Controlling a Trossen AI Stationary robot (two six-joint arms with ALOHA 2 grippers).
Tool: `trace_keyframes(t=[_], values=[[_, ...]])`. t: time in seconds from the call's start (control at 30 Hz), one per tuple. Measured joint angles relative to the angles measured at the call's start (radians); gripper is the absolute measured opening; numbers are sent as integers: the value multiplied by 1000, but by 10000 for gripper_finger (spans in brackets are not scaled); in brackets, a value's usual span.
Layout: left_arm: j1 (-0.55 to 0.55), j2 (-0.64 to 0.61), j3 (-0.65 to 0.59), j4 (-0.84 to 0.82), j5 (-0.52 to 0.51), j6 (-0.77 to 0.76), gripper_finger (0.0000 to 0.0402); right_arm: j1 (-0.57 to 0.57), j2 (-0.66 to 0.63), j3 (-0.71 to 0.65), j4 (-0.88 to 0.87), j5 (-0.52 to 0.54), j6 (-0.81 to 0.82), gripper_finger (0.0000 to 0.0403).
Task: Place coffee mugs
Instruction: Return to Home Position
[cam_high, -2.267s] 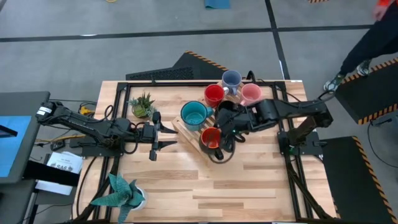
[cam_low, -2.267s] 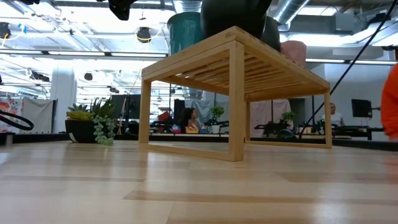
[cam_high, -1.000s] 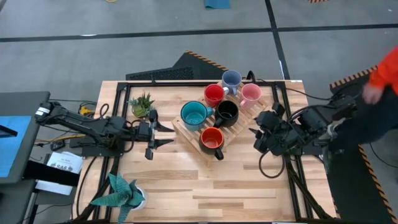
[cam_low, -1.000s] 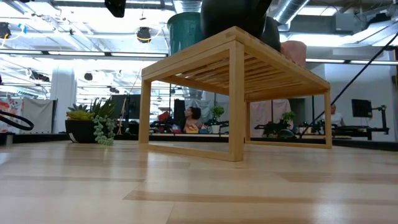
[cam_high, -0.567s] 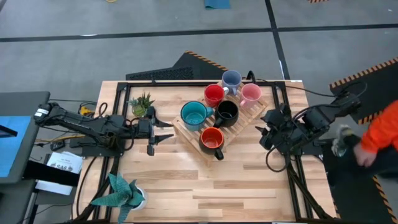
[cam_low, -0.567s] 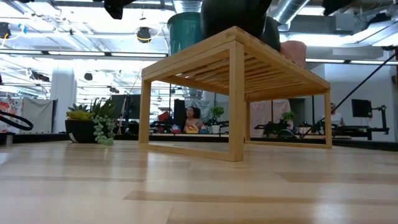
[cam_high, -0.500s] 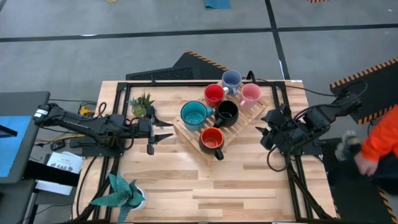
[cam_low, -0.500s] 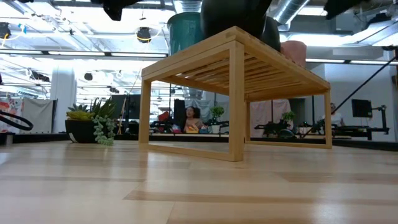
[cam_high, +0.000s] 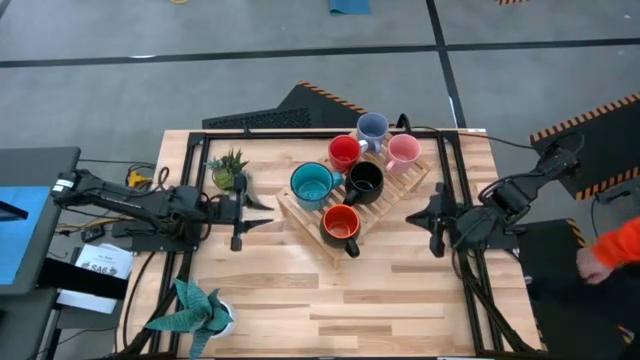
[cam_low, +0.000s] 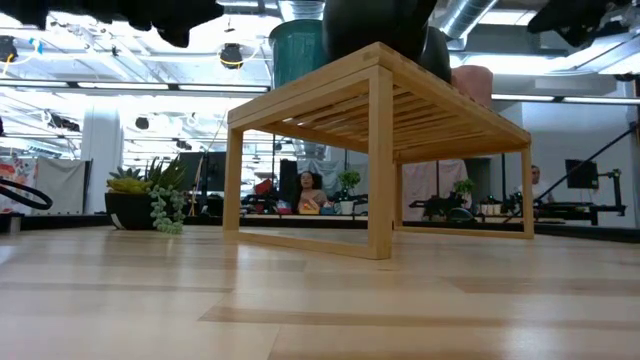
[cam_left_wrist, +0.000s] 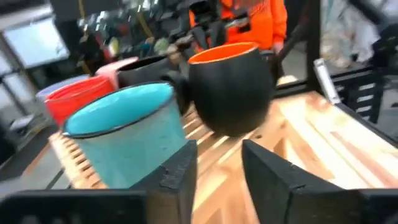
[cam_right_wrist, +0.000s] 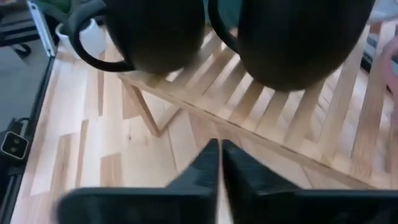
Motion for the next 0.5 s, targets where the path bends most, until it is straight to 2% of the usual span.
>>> trace_keyframes(t=[0.07, 0.17, 0.5], values=[[0, -2, -64, 98, 15, 8, 80, 2, -19, -15, 28, 0, -34, 19], [0, -52, -140, 92, 12, 0, 17, 2, -39, -22, 46, -11, -46, 22], [37, -301, -347, 61, 11, -46, 0, 2, -44, -22, 78, -14, -75, 18]])
